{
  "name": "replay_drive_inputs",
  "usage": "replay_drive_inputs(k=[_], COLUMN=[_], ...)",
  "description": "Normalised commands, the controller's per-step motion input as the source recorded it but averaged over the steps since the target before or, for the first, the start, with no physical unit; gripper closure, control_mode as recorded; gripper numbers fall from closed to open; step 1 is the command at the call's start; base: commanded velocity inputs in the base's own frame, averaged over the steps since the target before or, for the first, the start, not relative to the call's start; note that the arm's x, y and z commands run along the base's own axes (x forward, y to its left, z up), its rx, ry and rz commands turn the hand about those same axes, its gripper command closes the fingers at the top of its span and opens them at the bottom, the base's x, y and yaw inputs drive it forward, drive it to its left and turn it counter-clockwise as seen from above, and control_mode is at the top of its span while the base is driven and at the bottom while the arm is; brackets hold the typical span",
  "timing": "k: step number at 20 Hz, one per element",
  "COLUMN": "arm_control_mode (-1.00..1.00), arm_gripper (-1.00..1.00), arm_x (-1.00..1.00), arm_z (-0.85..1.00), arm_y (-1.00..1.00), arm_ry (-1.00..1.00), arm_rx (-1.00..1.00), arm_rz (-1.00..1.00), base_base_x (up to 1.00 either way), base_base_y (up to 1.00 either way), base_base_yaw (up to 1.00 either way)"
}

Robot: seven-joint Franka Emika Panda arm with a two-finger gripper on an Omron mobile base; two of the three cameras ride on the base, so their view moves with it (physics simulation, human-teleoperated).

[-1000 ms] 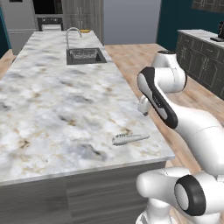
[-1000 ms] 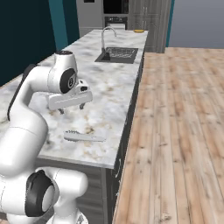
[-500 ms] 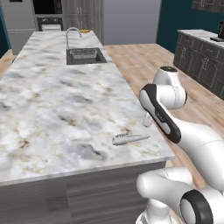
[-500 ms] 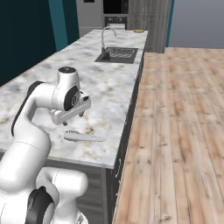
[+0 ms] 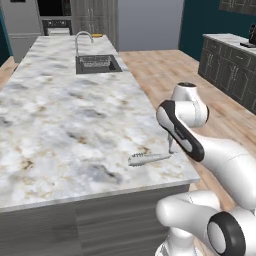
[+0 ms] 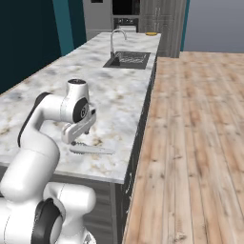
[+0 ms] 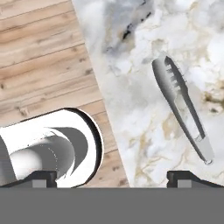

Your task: Pick up the tongs from the counter and place them near the plate next to the oven.

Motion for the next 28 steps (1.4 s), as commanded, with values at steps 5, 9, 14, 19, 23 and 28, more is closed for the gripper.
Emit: replay_drive_inputs(k=[5,9,14,19,23,28], arm_control_mode=[-1.0,-1.0,-1.0,-1.0,-1.0,-1.0], arm_gripper=[-1.0,-1.0,-1.0,-1.0,-1.0,-1.0], arm_x=[0.0,0.0,0.06,0.24,0.29,0.28], arm_z=[-0.34,-0.39,-0.41,-0.31,-0.23,-0.19], arm_y=[0.0,0.0,-0.01,-0.08,-0.16,-0.15], arm_ry=[0.07,0.0,-0.03,-0.07,-0.05,-0.04], arm_rx=[-0.11,-0.07,-0.01,0.0,0.0,0.0], arm_rz=[0.19,0.15,0.12,0.08,0.07,0.07], base_base_x=[0.0,0.0,0.0,0.0,0.0,0.0], base_base_y=[0.0,0.0,0.0,0.0,0.0,0.0], base_base_yaw=[0.0,0.0,0.0,0.0,0.0,0.0])
